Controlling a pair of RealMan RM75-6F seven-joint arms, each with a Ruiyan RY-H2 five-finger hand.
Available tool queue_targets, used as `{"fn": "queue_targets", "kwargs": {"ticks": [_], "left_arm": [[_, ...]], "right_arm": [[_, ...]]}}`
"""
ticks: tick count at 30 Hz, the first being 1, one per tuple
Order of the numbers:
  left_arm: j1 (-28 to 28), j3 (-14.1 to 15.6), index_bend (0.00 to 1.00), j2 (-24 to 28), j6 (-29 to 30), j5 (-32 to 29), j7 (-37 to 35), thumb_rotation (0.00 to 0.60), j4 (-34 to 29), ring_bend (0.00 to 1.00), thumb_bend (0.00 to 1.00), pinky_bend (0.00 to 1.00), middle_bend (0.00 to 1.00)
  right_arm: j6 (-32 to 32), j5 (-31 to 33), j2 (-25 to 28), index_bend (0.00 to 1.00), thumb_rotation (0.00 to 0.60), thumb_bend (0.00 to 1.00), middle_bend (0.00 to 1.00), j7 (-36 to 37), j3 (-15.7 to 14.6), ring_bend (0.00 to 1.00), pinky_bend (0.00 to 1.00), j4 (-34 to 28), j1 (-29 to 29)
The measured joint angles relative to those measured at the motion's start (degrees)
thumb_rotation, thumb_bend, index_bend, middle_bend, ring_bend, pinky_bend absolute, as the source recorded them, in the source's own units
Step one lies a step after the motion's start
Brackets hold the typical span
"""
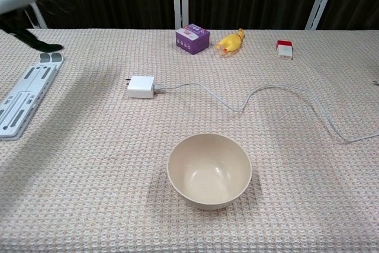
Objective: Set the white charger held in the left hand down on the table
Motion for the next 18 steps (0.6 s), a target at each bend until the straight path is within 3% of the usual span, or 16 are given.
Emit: {"fn": "queue_targets", "kwargs": {"ticks": [7,18], "left_arm": [[12.1,4.6,0.19,11.7,13.2,4.7,0.4,0.6,-7.9,0.18,0.21,0.27,0.18],[27.6,12.4,0.19,13.9,28.8,13.3,-1.3,0.6,-11.9,0.18,0.21,0.25,0.18]], "right_arm": [[3.5,-9.9,4.2,0.0,0.6,0.08,0.0,13.7,-3.3,0.0,0.0,3.3,-8.4],[15.4,-23.1,1.3,0.0,0.6,0.11,0.0,23.9,-8.4,0.0,0.0,11.8,-20.7]]}}
